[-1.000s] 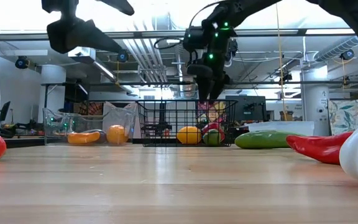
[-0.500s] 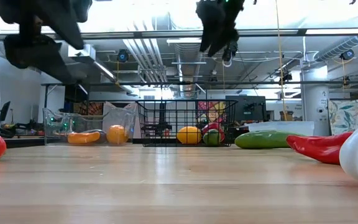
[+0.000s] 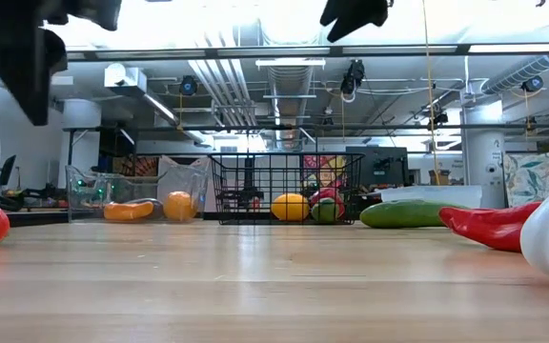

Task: Sort produce into baskets
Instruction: Put the strawberry into the wire basket

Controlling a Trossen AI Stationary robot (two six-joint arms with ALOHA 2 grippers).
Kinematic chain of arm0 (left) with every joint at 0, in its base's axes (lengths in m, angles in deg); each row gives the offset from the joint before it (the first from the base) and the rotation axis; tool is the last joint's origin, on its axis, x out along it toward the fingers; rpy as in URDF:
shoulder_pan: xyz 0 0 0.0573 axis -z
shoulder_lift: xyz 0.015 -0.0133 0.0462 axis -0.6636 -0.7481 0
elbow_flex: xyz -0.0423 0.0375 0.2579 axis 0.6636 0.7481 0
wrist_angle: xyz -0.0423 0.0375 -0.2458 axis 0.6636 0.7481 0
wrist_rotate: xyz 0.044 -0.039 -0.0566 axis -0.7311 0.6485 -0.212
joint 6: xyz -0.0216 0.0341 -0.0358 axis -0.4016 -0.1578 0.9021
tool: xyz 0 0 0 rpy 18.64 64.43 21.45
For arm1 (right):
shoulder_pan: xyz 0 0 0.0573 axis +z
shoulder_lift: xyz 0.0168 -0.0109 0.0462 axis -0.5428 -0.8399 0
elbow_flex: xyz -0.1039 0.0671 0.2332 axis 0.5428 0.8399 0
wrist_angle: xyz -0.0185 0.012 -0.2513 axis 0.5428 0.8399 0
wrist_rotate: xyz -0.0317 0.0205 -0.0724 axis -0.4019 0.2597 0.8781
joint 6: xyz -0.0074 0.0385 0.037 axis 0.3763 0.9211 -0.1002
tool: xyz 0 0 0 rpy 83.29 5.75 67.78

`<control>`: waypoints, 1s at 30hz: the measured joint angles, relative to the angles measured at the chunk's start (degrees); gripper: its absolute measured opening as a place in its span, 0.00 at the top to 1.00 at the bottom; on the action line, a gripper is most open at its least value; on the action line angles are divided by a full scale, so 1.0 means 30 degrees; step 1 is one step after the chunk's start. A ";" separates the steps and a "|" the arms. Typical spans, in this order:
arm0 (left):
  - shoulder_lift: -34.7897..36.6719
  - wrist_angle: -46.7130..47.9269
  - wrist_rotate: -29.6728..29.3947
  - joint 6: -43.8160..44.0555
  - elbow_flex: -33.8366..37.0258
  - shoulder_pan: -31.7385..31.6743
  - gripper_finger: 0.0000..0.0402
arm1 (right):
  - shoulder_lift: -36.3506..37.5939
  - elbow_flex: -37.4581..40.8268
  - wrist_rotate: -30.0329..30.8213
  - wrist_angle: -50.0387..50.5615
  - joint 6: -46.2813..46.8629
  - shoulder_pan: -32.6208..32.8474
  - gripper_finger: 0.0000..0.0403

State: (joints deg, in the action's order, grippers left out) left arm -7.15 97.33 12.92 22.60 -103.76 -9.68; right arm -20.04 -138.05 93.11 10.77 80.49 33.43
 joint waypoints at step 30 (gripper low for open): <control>-0.5965 0.4406 0.2574 -0.2624 -0.1645 -0.2314 0.22 | 0.0107 0.2099 0.0489 -0.0638 0.3167 0.2242 0.40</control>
State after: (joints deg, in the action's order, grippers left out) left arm -25.05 110.54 20.64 14.73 -108.69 -16.63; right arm -19.72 -131.76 94.58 8.85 89.99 40.15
